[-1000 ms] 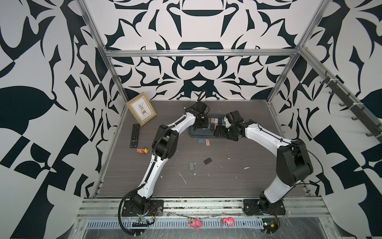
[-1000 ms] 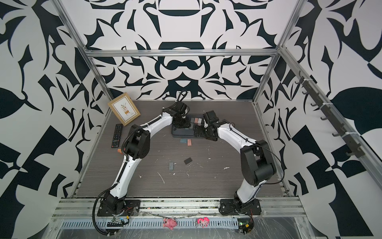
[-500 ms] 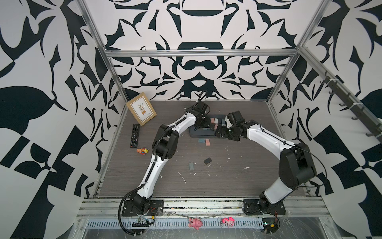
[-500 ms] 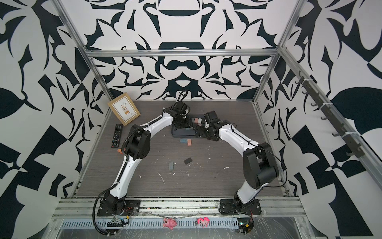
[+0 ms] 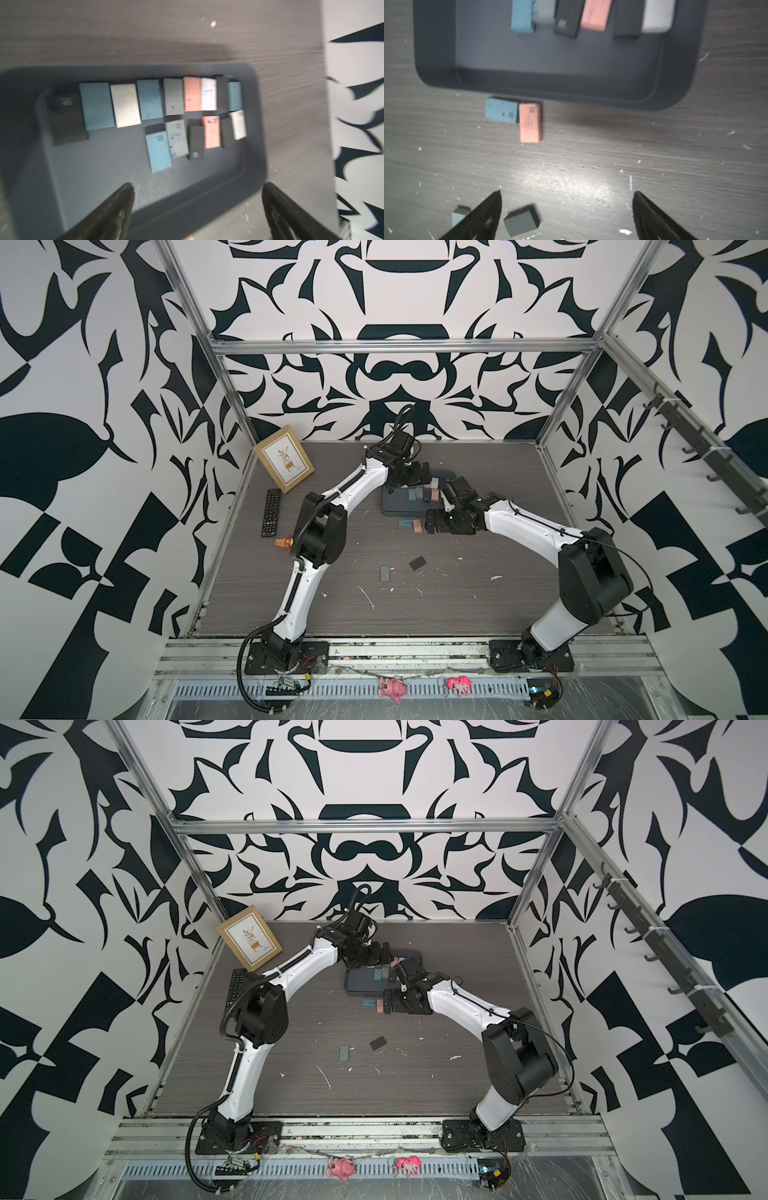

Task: Put the eraser in the storage box
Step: Place the eraser in the storage box, then pick up the eraser from the center of the board.

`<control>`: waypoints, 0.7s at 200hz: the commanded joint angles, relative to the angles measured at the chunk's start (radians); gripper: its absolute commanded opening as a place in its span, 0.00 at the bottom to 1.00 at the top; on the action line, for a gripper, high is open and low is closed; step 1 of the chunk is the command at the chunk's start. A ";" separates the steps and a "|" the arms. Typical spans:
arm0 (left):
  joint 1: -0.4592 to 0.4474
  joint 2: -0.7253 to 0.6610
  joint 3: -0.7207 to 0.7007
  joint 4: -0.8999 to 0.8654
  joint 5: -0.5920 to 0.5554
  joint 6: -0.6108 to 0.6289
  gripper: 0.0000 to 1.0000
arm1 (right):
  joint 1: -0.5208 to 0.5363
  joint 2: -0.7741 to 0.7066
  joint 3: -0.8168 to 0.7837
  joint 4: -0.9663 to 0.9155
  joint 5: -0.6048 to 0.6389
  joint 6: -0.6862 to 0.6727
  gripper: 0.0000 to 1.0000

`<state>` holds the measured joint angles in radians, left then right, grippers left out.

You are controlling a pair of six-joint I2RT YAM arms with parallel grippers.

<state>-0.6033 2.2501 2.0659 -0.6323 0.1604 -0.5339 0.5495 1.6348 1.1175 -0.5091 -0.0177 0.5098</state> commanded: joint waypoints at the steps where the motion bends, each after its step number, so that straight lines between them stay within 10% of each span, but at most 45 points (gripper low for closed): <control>1: 0.007 -0.121 -0.093 -0.017 0.011 -0.013 0.99 | 0.057 -0.036 -0.014 -0.038 0.088 0.074 0.99; 140: 0.156 -0.814 -0.999 0.211 0.155 -0.135 0.99 | 0.393 0.025 -0.121 -0.007 0.249 0.659 0.97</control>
<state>-0.4683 1.4937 1.1515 -0.4633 0.2680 -0.6373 0.9226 1.6482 1.0161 -0.5449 0.1890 1.0298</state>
